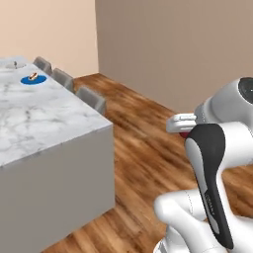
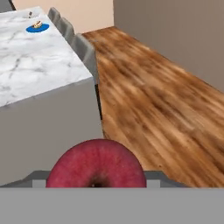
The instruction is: Pick up the apple and pear from the fridge and place one fruit on each plate on the dining counter.
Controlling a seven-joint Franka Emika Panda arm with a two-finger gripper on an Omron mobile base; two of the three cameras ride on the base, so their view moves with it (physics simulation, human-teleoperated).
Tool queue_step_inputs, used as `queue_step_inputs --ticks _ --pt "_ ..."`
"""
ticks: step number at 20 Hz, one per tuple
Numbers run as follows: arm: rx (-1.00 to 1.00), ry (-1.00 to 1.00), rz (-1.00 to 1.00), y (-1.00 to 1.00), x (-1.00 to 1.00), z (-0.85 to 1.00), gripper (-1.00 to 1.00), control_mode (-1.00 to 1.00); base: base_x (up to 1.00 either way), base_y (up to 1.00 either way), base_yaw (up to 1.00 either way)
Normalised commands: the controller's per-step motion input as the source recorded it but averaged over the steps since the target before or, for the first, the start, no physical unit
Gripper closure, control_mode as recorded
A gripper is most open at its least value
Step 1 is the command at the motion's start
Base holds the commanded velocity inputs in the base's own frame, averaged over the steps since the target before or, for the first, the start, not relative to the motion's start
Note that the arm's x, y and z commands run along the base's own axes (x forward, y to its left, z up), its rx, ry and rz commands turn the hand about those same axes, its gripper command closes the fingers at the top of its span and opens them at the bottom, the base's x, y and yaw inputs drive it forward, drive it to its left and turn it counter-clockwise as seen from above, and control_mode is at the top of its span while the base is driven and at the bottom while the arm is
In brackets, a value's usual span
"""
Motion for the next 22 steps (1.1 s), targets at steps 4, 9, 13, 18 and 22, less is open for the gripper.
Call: queue_step_inputs --ticks 4,9,13,18,22 --pt "0.00 0.00 0.00 0.00 0.00 0.00 1.00 1.00 0.63 -1.00 0.48" --pt "0.00 0.00 0.00 0.00 0.00 0.00 1.00 1.00 0.70 -1.00 0.48" --pt "0.00 0.00 0.00 0.00 0.00 0.00 1.00 1.00 0.74 -1.00 0.46" --pt "0.00 0.00 0.00 0.00 0.00 0.00 1.00 1.00 0.95 -1.00 0.44" --pt "0.00 0.00 0.00 0.00 0.00 0.00 1.00 1.00 1.00 -1.00 0.48"
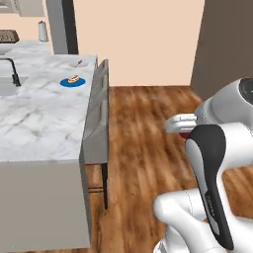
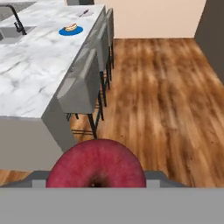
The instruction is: Pick up the apple and pear from the fridge and place one fruit on each plate on the dining counter.
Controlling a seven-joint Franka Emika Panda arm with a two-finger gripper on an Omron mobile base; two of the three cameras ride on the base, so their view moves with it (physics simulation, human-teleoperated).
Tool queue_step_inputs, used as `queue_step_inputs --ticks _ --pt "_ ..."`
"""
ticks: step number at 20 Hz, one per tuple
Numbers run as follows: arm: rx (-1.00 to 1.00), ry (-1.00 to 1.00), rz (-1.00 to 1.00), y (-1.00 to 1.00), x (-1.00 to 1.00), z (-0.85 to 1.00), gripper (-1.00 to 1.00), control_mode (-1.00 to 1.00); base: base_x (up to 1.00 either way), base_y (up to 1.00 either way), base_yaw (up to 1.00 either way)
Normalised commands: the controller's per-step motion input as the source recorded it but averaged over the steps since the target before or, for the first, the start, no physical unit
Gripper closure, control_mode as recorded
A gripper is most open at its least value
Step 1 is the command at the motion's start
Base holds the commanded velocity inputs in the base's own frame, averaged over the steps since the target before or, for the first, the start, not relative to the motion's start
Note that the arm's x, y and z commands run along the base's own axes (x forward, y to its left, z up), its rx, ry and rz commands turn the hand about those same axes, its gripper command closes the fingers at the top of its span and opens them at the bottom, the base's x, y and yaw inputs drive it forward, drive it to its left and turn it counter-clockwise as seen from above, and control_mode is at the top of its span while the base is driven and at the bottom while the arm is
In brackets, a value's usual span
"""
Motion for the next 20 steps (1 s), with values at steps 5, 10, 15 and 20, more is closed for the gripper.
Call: queue_step_inputs --ticks 5,10,15,20 --pt "0.00 0.00 0.00 0.00 0.00 0.00 1.00 1.00 1.00 -1.00 0.48" --pt "0.00 0.00 0.00 0.00 0.00 0.00 1.00 1.00 1.00 -1.00 0.48" --pt "0.00 0.00 0.00 0.00 0.00 0.00 1.00 1.00 1.00 -1.00 0.51" --pt "0.00 0.00 0.00 0.00 0.00 0.00 1.00 1.00 0.93 -1.00 0.43"
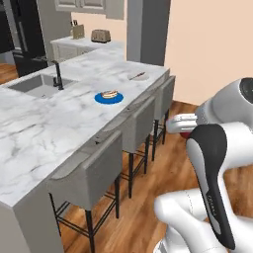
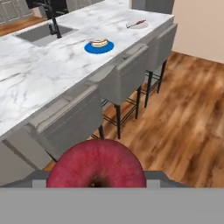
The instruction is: Pick up the apple and pear from the fridge and place one fruit on each plate on the dining counter.
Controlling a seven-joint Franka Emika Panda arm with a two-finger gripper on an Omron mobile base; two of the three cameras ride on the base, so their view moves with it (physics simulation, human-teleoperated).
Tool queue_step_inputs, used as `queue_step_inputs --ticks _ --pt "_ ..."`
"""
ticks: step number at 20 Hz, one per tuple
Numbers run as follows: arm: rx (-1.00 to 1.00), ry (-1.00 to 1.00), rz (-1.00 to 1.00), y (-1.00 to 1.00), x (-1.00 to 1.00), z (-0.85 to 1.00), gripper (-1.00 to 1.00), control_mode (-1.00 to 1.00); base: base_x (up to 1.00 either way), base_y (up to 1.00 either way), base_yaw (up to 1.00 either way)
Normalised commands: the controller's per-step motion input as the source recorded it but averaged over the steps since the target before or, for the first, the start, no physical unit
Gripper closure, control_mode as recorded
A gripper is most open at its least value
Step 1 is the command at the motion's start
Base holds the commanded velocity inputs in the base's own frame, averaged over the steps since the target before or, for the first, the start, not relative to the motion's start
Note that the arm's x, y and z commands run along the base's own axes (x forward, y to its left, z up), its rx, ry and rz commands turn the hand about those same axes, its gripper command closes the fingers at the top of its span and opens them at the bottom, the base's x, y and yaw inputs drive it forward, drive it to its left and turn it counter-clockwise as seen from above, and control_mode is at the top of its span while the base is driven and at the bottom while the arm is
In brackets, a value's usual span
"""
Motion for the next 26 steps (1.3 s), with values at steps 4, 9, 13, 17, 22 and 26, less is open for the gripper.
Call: queue_step_inputs --ticks 4,9,13,17,22,26 --pt "0.00 0.00 0.00 0.00 0.00 0.00 1.00 1.00 0.74 -1.00 0.46" --pt "0.00 0.00 0.00 0.00 0.00 0.00 1.00 1.00 0.68 -1.00 0.51" --pt "0.00 0.00 0.00 0.00 0.00 0.00 1.00 1.00 0.52 -1.00 0.45" --pt "0.00 0.00 0.00 0.00 0.00 0.00 1.00 1.00 0.31 -1.00 0.48" --pt "0.00 0.00 0.00 0.00 0.00 0.00 1.00 1.00 0.64 -1.00 0.57" --pt "0.00 0.00 0.00 0.00 0.00 0.00 1.00 1.00 0.70 -1.00 0.54"
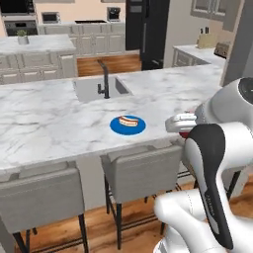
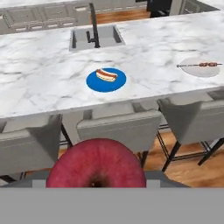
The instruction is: Pick up the apple and pear from the fridge and place one fruit on each plate on the dining counter.
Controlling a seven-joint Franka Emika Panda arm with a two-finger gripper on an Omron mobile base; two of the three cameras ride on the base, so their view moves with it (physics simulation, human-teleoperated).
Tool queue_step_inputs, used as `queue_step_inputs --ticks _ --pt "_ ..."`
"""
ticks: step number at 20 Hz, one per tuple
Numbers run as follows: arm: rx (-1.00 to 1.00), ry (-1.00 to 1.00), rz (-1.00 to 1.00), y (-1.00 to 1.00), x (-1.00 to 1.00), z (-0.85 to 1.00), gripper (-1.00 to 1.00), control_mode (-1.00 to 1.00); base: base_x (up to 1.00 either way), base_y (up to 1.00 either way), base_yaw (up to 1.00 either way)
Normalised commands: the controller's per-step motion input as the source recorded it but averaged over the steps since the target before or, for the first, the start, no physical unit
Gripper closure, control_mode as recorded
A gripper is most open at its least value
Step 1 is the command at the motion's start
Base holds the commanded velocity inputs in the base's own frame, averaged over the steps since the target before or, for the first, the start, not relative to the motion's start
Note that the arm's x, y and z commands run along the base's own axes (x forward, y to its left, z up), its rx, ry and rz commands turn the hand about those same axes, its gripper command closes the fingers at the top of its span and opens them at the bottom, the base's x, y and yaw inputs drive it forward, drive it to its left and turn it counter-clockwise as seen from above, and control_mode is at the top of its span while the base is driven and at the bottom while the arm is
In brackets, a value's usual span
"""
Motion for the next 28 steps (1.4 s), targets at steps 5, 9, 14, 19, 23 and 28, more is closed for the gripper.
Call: queue_step_inputs --ticks 5,9,14,19,23,28 --pt "0.00 0.00 0.00 0.00 0.00 0.00 1.00 1.00 0.58 -0.43 0.31" --pt "0.00 0.00 0.00 0.00 0.00 0.00 1.00 1.00 0.94 0.04 0.02" --pt "0.00 0.00 0.00 0.00 0.00 0.00 1.00 1.00 0.57 0.03 0.00" --pt "0.00 0.00 0.00 0.00 0.00 0.00 1.00 1.00 0.44 0.00 0.00" --pt "0.01 0.23 0.00 0.00 0.72 -0.20 1.00 -1.00 0.21 0.00 0.00" --pt "0.00 0.47 0.00 0.11 0.98 -0.83 1.00 -1.00 0.00 0.00 0.00"
